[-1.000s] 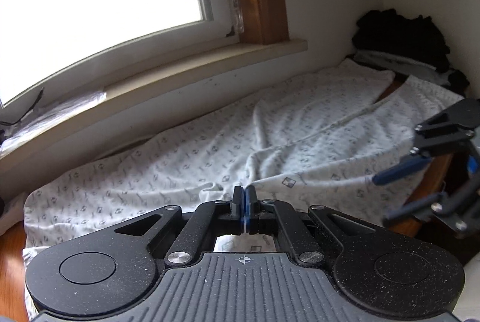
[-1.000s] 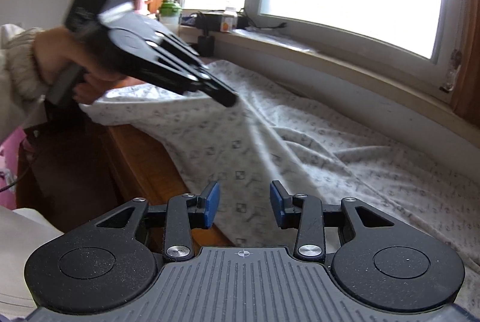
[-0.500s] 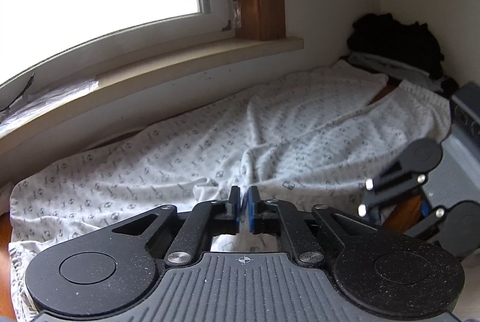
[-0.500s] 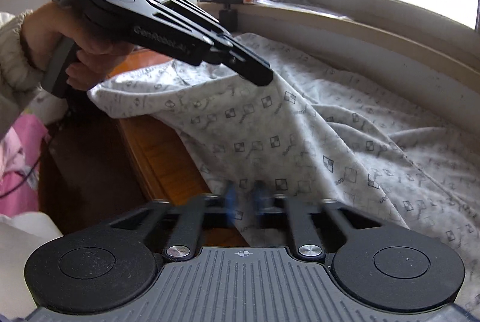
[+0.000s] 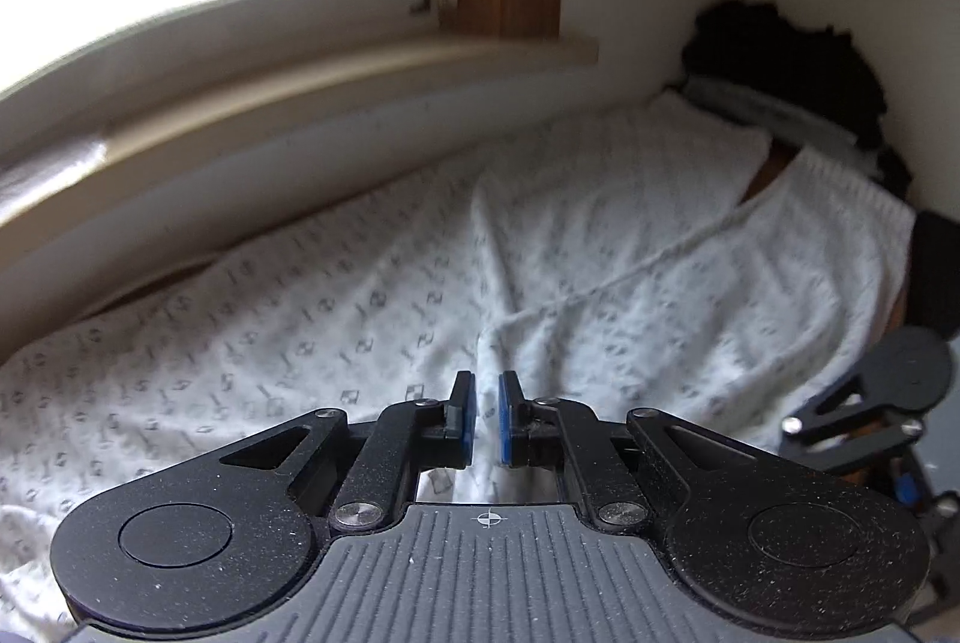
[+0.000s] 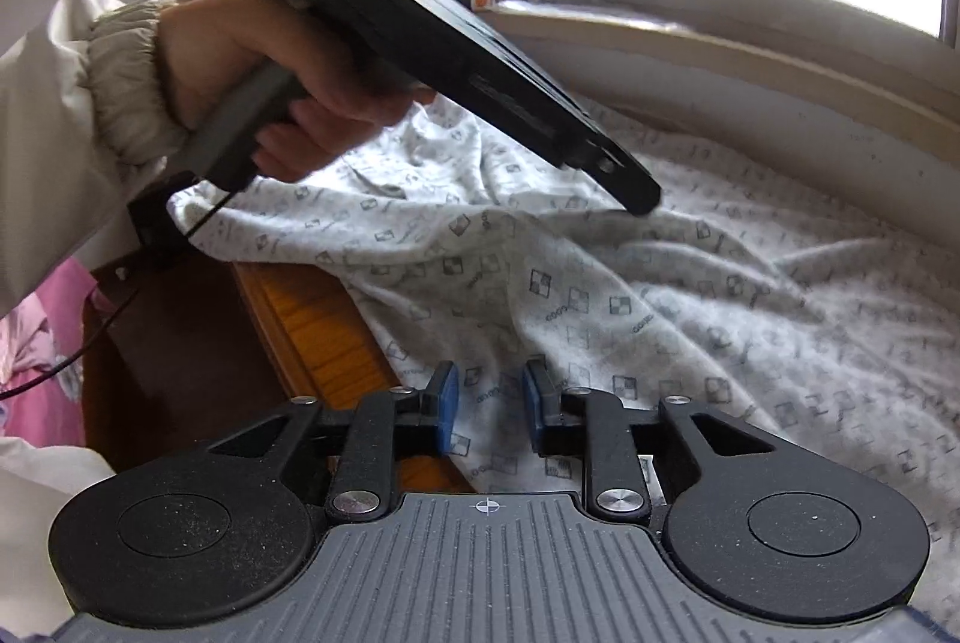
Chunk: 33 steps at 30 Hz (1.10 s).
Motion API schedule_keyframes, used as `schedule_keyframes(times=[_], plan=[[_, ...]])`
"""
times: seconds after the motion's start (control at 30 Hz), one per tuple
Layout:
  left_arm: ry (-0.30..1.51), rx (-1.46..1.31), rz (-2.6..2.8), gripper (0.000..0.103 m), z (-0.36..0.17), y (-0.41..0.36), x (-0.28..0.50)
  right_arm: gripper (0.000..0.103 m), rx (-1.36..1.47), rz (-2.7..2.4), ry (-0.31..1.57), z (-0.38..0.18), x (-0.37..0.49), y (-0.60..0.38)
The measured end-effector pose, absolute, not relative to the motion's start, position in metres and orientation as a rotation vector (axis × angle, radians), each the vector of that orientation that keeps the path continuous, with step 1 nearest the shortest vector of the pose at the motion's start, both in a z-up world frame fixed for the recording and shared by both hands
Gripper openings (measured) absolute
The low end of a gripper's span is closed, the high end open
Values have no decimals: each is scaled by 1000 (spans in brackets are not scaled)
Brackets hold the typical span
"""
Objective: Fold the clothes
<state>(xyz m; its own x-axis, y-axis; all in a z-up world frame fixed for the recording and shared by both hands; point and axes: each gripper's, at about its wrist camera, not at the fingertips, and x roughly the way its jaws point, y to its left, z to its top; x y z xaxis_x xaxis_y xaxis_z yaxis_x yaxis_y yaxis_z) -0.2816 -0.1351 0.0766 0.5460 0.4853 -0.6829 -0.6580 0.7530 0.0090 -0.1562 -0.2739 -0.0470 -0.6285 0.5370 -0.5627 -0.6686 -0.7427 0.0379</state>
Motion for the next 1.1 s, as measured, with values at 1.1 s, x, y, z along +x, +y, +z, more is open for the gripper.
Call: schedule_keyframes(times=[1.1], plan=[[668,-267,705,8,76,-125,-289,35,-706,2383,327,-26,-152,-313]])
